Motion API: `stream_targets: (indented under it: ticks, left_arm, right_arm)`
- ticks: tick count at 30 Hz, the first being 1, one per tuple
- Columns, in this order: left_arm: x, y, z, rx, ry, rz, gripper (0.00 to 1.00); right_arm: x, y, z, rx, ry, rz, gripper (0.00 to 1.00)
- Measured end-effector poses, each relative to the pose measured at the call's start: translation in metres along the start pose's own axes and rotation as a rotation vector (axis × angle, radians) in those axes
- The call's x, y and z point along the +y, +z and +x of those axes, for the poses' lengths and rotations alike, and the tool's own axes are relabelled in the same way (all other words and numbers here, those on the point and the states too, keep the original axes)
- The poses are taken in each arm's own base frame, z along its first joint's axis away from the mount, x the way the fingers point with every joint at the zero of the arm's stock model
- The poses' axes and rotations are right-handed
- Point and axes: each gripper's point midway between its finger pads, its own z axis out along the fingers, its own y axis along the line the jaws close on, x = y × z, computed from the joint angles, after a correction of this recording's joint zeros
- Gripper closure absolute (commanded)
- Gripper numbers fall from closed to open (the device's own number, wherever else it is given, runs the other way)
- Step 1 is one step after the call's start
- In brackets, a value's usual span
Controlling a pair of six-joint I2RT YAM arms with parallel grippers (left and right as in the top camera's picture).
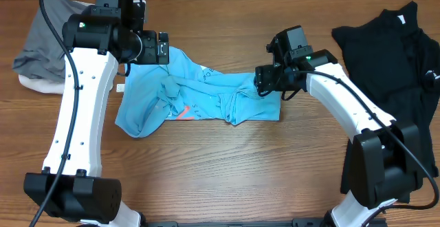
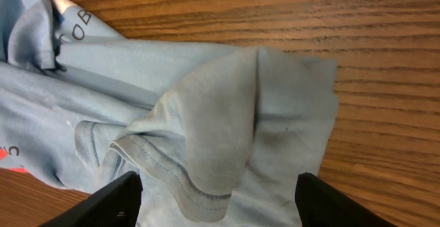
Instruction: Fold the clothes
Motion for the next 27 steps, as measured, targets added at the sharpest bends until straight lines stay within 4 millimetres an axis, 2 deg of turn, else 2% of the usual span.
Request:
stream_targets:
  ticks: [6,11,13,15,16,19,27]
  left_arm:
    - [0.001,0.0,0.0,0.0,0.019,-0.004,0.0]
    - [0.001,0.0,0.0,0.0,0.019,-0.008,0.0]
    - [0.001,0.0,0.0,-0.001,0.019,-0.008,0.0]
    - [0.001,0.0,0.0,0.0,0.019,-0.008,0.0]
    - [0.001,0.0,0.0,0.0,0.019,-0.008,0.0]
    - [0.001,0.0,0.001,0.003,0.027,-0.008,0.0]
    - [0.001,0.0,0.0,0.002,0.045,-0.008,0.0]
  right_arm:
    - [0.001,0.008,-0.001,-0.005,0.004,-0.007,0.25]
    - [-0.001,0.026,0.002,0.02,0.018,-0.001,0.28]
    - [-0.003,0.033,0.005,0.033,0.026,0.001,0.36]
    - [-0.005,0.039,0.009,0.051,0.035,0.005,0.48]
    - [-0.005,0.04,0.009,0.052,0.039,0.003,0.62]
    - [0.0,0.04,0.005,0.04,0.048,-0.022,0.94]
    - [0.016,0.036,0.009,0.073,0.056,-0.091,0.96]
